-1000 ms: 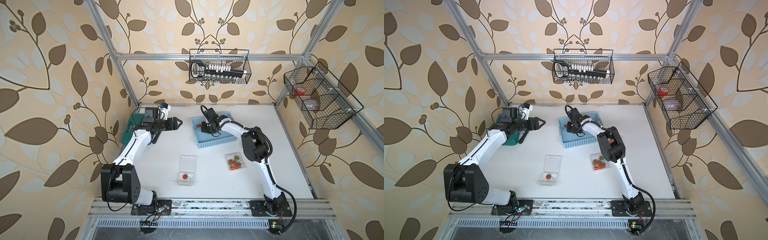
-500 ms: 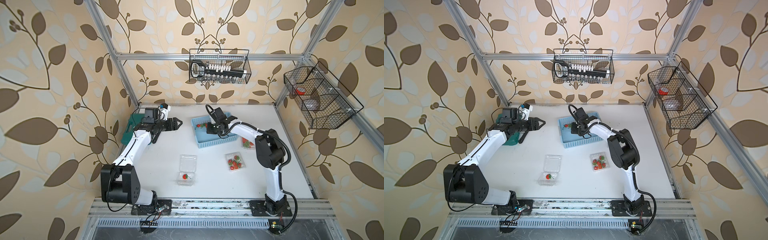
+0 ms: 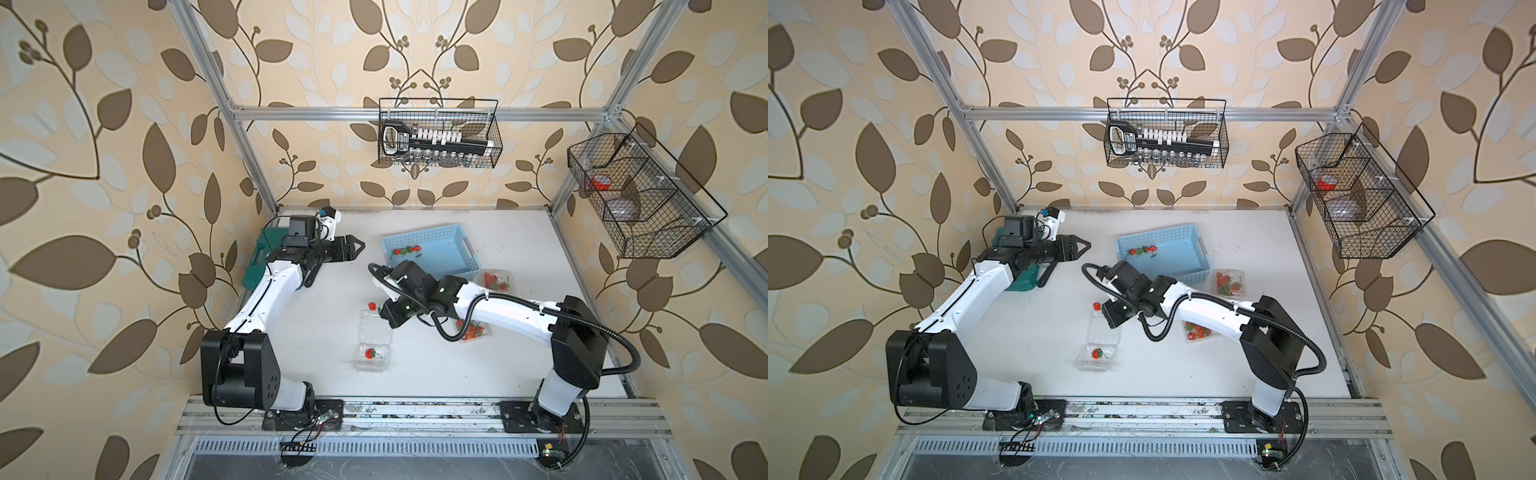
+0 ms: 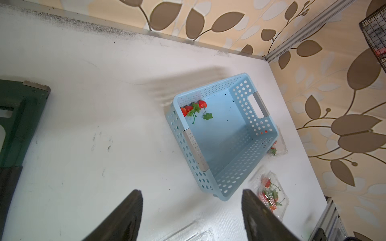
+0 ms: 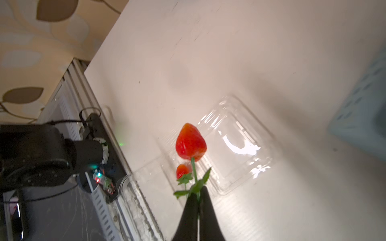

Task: Pack strawberries into containers
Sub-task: Place the strawberry in the packing box, then pick up the strawberry from the basket.

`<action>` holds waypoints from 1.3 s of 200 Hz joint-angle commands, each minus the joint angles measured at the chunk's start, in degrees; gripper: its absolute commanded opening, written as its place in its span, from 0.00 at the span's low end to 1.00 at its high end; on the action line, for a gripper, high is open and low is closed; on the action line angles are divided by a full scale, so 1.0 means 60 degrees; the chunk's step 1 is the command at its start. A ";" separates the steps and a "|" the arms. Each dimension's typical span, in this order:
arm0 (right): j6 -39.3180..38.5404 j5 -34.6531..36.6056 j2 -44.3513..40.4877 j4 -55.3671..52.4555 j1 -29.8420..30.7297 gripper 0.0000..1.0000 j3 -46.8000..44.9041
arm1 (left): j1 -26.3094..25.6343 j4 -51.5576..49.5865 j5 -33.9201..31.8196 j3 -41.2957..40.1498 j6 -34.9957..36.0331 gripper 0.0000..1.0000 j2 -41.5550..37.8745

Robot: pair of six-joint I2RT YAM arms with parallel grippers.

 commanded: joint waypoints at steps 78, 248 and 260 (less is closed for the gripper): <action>-0.0936 -0.0399 0.1623 -0.1085 0.1547 0.04 0.0357 | -0.0049 0.0156 -0.0193 -0.0098 -0.0006 0.76 -0.0654; 0.0060 0.0643 0.1147 0.0458 -0.3300 0.38 0.1460 | -0.0058 0.0188 -0.0009 -0.0098 -0.0018 0.76 -0.0540; 0.0437 0.0738 0.1729 0.0620 -0.3868 0.38 0.1923 | -0.0048 0.0180 0.0013 -0.0090 0.0002 0.76 -0.0517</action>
